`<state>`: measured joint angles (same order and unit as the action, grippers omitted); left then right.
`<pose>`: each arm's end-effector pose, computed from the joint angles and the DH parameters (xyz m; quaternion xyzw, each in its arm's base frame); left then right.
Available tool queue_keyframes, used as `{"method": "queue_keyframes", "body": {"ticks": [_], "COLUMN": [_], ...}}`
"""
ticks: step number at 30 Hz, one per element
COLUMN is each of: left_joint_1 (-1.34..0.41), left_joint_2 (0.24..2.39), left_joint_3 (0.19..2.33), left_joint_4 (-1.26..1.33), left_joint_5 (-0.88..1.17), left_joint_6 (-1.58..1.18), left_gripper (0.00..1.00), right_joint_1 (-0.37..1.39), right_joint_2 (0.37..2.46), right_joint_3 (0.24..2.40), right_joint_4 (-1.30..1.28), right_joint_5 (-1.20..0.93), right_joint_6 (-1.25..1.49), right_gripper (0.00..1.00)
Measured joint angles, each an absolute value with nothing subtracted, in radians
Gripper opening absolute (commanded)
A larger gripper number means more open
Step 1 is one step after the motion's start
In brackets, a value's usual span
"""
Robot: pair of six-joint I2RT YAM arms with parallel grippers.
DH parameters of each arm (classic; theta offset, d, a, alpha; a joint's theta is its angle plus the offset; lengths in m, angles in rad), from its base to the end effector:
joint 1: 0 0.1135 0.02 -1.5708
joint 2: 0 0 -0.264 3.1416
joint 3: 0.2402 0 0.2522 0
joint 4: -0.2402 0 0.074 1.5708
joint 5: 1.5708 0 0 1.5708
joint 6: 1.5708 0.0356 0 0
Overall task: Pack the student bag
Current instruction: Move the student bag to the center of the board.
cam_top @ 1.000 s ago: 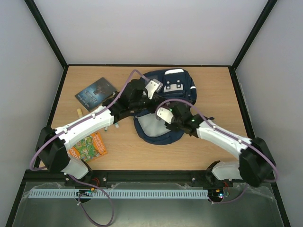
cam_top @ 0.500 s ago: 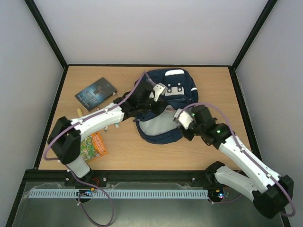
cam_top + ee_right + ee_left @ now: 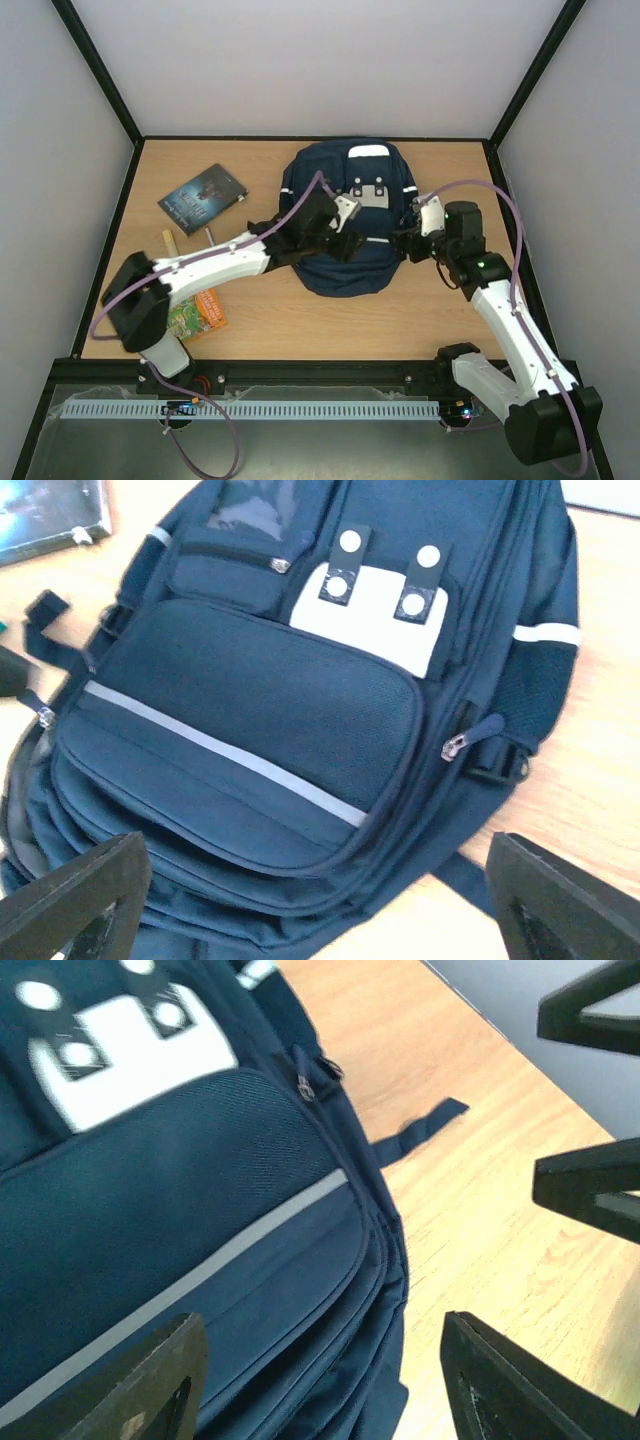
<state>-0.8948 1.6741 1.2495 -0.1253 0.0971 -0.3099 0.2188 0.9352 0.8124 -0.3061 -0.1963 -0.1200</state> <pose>0.2403 -0.3052 0.2727 0.2740 0.8277 -0.3114 0.3781 0.2062 0.0530 0.3102 -0.1934 0.8164 0.1089 0.5331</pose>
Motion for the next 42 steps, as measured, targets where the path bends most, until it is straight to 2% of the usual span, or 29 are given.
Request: {"method": "queue_keyframes", "body": {"ticks": [7, 9, 13, 16, 20, 25, 30, 36, 42], "left_joint_1": [-0.827, -0.773, -0.635, -0.552, -0.455, -0.382, -0.331, -0.323, -0.389], "left_joint_2": [1.414, 1.379, 1.351, 1.371, 1.494, 1.682, 1.871, 2.067, 2.176], "left_joint_3": [1.017, 0.935, 0.788, 0.768, 0.836, 0.946, 1.105, 1.314, 1.447], "left_joint_4": [-0.121, -0.117, -0.111, -0.108, -0.077, -0.011, 0.041, 0.055, 0.031], "left_joint_5": [-0.151, -0.193, -0.218, -0.224, -0.176, -0.049, 0.109, 0.234, 0.242], "left_joint_6": [-0.361, -0.392, -0.469, -0.516, -0.561, -0.583, -0.604, -0.611, -0.59], "left_gripper": [0.73, 0.76, 0.75, 0.75, 0.76, 0.71, 0.71, 0.71, 0.71], "right_joint_1": [0.181, 0.158, 0.136, 0.136, 0.136, 0.136, 0.136, 0.136, 0.136], "right_joint_2": [0.812, 0.815, 0.845, 0.85, 0.846, 0.833, 0.831, 0.831, 0.831], "right_joint_3": [0.685, 0.685, 0.685, 0.685, 0.685, 0.685, 0.685, 0.685, 0.685], "right_joint_4": [-0.234, -0.216, -0.209, -0.209, -0.21, -0.211, -0.212, -0.215, -0.215], "right_joint_5": [-0.149, -0.14, -0.127, -0.137, -0.167, -0.202, -0.238, -0.262, -0.268], "right_joint_6": [-0.051, -0.043, -0.041, -0.044, -0.054, -0.071, -0.081, -0.094, -0.103], "right_gripper": [0.99, 0.99, 0.99, 0.99, 0.99, 0.99, 0.99, 1.0, 0.99]}}
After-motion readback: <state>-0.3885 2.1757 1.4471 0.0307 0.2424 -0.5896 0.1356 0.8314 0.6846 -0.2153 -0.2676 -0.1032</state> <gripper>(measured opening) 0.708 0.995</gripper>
